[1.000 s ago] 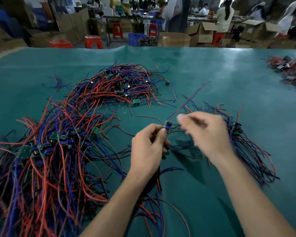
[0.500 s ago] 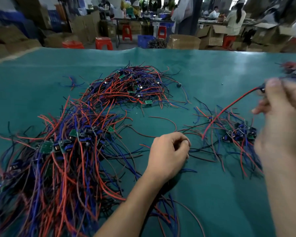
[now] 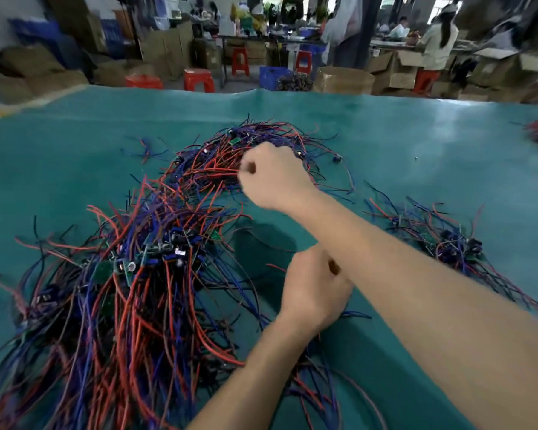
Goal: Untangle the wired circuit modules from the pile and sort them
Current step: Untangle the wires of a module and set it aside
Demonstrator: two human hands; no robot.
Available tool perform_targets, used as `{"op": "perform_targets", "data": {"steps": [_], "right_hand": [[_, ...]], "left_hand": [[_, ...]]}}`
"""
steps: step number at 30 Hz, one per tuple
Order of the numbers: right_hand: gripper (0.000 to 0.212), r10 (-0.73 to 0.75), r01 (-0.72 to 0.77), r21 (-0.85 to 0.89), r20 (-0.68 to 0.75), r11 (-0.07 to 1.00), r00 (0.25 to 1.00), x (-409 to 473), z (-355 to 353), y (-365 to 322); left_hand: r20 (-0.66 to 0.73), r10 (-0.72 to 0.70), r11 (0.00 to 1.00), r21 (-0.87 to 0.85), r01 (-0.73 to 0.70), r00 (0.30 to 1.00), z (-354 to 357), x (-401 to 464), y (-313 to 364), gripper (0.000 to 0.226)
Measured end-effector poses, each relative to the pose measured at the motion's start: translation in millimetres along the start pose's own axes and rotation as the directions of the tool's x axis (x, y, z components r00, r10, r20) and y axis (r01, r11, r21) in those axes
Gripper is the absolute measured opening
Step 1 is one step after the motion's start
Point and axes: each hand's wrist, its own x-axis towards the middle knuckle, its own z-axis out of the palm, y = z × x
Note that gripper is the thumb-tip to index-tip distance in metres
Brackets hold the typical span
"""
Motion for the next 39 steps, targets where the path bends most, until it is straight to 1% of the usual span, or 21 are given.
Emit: {"op": "perform_targets", "data": {"steps": [2,3,6,9,11,12,14,16,18,21,23,25,28,29,30,31,33,34,35,36,39], "right_hand": [[0.038,0.107,-0.093,-0.131,0.104,0.987,0.989,18.7,10.5,33.1],[0.042,0.134,-0.110,-0.160,0.145,0.981,0.980,24.2,15.4,47.7],[0.040,0.133,-0.096,-0.191,0.191,0.977,0.973,30.5,28.9,75.1],[0.015,0.106,-0.084,-0.172,0.124,0.981,0.987,29.6,33.8,83.4],[0.010,0.101,-0.091,-0.147,0.061,0.985,0.993,27.0,27.5,86.0],[0.008,0.097,-0.096,-0.109,-0.002,0.989,0.995,24.3,20.8,87.4],[0.014,0.084,-0.081,0.027,-0.158,0.996,0.984,18.3,-0.6,88.8],[0.017,0.095,-0.020,0.261,-0.280,0.965,0.955,5.2,-30.6,84.7],[0.020,0.144,0.086,0.562,-0.352,0.823,0.925,-16.9,-64.2,78.1],[0.022,0.212,0.188,0.857,-0.321,0.480,0.923,-58.6,-102.5,76.6],[0.021,0.230,0.172,0.953,-0.231,0.251,0.945,-86.2,-111.9,81.8],[0.012,0.266,0.097,0.994,-0.109,0.059,0.958,-108.2,-107.6,90.1],[0.013,0.333,-0.073,0.988,0.115,-0.136,0.936,-125.7,-80.8,104.8],[0.013,0.355,-0.133,0.979,0.179,-0.152,0.918,-129.4,-69.9,109.2],[0.012,0.378,-0.187,0.976,0.216,-0.113,0.900,-132.3,-59.1,114.3],[0.012,0.401,-0.235,0.972,0.222,-0.018,0.889,-134.6,-49.0,117.9],[0.014,0.424,-0.270,0.933,0.150,0.240,0.893,-137.1,-30.6,122.2],[0.015,0.413,-0.246,0.911,0.094,0.331,0.906,-137.4,-23.6,122.7],[0.016,0.399,-0.215,0.903,0.053,0.372,0.915,-137.0,-18.7,122.1],[0.017,0.390,-0.194,0.910,0.039,0.367,0.920,-136.4,-15.2,121.3],[0.016,0.385,-0.188,0.943,0.072,0.274,0.920,-134.5,-10.3,121.7]], "left_hand": [[-0.001,0.003,1.000,-0.017,-0.003,1.000,-0.7,0.5,1.6,0.020],[0.001,0.003,0.999,-0.039,-0.003,1.000,-0.3,1.5,0.4,0.023],[0.009,-0.002,1.000,-0.030,0.002,1.000,0.9,2.2,-3.9,0.027],[0.015,0.011,1.000,-0.021,-0.010,1.000,2.2,3.6,-3.7,0.023],[0.040,0.005,0.998,-0.060,-0.003,0.999,1.8,2.4,-4.2,0.011],[0.040,-0.005,0.997,-0.077,0.008,0.999,1.7,2.1,-4.3,0.014],[0.029,-0.021,0.996,-0.090,0.024,0.999,2.4,2.1,-5.6,0.019],[0.024,-0.025,0.995,-0.098,0.028,0.999,2.8,1.8,-4.4,0.017],[0.027,-0.025,0.996,-0.085,0.027,0.999,3.4,2.4,-3.9,0.016],[0.028,-0.033,0.994,-0.108,0.036,0.999,4.0,2.6,-5.4,0.014],[0.022,-0.029,0.991,-0.129,0.032,0.999,4.2,2.3,-5.1,0.015],[0.007,-0.021,0.986,-0.165,0.022,1.000,4.2,2.1,-5.6,0.015],[-0.026,-0.013,0.964,-0.265,0.005,1.000,5.0,2.6,-6.4,0.016],[-0.038,-0.019,0.958,-0.288,0.008,0.999,4.7,2.0,-6.3,0.020],[-0.041,-0.033,0.948,-0.317,0.018,0.999,4.8,1.7,-6.0,0.028],[-0.028,-0.058,0.932,-0.360,0.044,0.998,4.5,1.2,-5.3,0.036],[0.030,-0.112,0.886,-0.450,0.113,0.993,3.0,2.1,-3.7,0.050],[0.053,-0.120,0.872,-0.471,0.130,0.991,2.2,2.9,-3.8,0.051],[0.060,-0.107,0.878,-0.463,0.122,0.992,1.6,3.3,-4.3,0.047],[0.055,-0.086,0.896,-0.433,0.102,0.995,1.5,2.9,-4.8,0.040],[0.037,-0.065,0.919,-0.387,0.075,0.997,1.4,2.4,-6.2,0.021]]}}
